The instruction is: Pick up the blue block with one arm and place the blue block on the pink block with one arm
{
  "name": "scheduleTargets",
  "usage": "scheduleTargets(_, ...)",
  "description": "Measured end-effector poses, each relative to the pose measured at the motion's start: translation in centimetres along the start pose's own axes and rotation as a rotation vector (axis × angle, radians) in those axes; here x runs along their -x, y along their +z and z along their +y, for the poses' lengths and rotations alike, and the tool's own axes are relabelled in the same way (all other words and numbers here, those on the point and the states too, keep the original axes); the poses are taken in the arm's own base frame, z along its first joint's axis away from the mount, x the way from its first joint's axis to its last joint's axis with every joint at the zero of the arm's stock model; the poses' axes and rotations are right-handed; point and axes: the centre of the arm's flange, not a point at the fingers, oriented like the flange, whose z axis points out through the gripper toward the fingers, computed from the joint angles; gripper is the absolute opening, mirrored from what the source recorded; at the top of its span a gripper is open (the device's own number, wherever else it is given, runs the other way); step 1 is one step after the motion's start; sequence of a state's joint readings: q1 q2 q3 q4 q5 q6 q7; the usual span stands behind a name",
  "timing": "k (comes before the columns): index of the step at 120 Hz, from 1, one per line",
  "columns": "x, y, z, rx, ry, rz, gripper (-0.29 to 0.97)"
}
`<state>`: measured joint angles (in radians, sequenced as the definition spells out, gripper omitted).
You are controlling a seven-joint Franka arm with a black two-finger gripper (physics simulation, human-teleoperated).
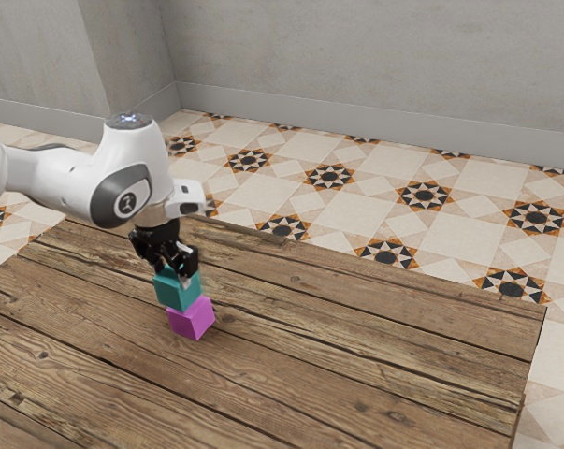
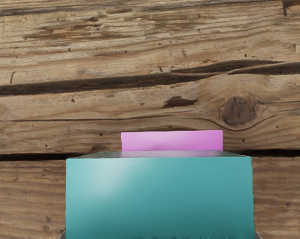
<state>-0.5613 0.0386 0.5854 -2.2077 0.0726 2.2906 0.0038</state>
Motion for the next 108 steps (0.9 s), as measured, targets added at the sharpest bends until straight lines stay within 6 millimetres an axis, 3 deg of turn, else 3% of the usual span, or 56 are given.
scheduleTargets(14,0.0,0.2,-0.3,0.0,-0.008,-0.002,0.26)
scheduleTargets(35,-0.1,0.4,0.8,-0.002,0.012,-0.004,0.26)
scheduleTargets(72,-0.1,0.3,0.4,0.014,0.012,-0.002,0.56)
scheduleTargets(94,-0.2,-1.0,0.8,0.028,0.031,0.022,0.62)
scheduleTargets(108,-0.7,-3.1,1.2,0.041,0.045,0.059,0.64)
